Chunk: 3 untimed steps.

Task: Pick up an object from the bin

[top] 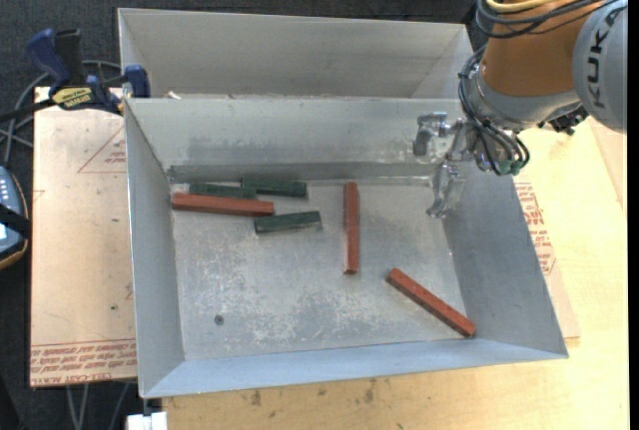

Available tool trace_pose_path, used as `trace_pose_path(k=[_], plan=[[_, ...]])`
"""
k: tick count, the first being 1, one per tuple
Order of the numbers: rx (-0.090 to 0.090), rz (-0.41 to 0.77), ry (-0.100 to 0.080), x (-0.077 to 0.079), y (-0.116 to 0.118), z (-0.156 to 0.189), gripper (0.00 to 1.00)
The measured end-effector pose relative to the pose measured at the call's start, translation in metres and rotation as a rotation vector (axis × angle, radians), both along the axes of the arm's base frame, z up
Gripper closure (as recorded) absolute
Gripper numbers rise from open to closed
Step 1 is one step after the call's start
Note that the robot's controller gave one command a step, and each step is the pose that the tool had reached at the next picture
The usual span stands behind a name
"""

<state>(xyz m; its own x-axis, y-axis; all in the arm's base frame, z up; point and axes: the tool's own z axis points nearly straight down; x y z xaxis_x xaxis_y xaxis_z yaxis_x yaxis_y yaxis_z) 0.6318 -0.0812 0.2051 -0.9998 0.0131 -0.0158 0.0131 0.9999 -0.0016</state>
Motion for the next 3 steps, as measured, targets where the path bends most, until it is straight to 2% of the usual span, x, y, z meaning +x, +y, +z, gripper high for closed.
trace_pose_path(k=[1,2,3], plan=[[0.003,0.083,0.022,-0.073,-0.002,-0.133,0.0],[0.003,0.03,0.018,-0.121,-0.007,-0.103,0.0],[0.005,-0.152,0.015,-0.11,-0.02,-0.136,0.0]])
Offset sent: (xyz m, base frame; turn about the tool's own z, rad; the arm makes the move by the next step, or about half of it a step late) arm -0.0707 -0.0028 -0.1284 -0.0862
